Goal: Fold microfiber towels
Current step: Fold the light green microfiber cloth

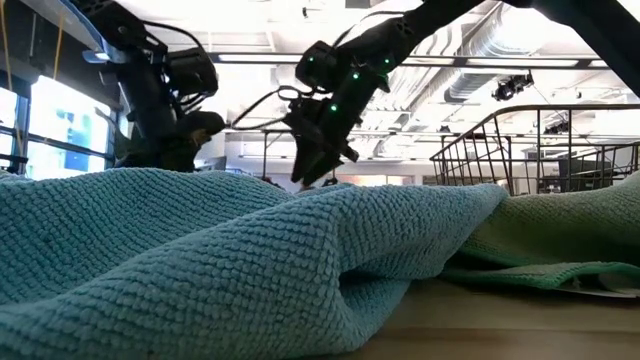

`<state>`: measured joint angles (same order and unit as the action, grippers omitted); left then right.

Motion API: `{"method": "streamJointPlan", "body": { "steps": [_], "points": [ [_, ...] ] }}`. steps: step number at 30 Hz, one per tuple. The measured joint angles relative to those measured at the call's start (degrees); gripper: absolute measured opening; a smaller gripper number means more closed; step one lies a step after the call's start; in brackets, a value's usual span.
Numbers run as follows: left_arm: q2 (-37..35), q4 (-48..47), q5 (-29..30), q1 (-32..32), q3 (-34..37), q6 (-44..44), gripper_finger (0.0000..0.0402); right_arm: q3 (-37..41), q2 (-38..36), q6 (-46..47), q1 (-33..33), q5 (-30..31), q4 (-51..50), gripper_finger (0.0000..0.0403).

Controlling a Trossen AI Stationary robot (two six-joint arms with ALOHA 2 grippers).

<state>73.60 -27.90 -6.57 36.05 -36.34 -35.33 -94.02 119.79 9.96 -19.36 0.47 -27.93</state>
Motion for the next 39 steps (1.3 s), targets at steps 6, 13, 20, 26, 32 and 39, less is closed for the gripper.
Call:
{"method": "streamJointPlan", "body": {
  "steps": [6, 13, 20, 26, 32, 39],
  "points": [
    [0.0, -0.13, 0.63, -0.21, 0.0, 0.02, 0.0001, -0.01, 0.0, 10.6, 0.47, -0.18, 1.91, 0.0158],
    [0.0, -1.3, 1.25, -0.25, -1.77, 3.81, 0.0, 0.0, -0.1, 10.49, 0.01, -8.14, -2.52, 0.0158],
    [0.0, -2.73, 1.88, -0.98, -6.06, 9.6, 0.0, -1.94, -0.63, 10.57, -2.09, -20.47, -18.56, 0.0158],
    [0.0, -4.25, 2.48, -0.96, -6.62, 10.56, 0.0, -1.66, -0.63, 9.53, -2.02, -22.5, -19.42, 0.0158],
    [0.0, -10.35, 5.49, -0.96, -6.62, 11.97, 0.0, -1.66, -0.63, 6.33, -2.37, -25.18, -21.35, 0.0158],
    [0.0, -10.6, 5.9, -0.93, -6.62, 11.47, 0.0, -1.49, -0.71, 3.02, -2.57, -15.47, -28.88, 0.0158]
  ]
}}
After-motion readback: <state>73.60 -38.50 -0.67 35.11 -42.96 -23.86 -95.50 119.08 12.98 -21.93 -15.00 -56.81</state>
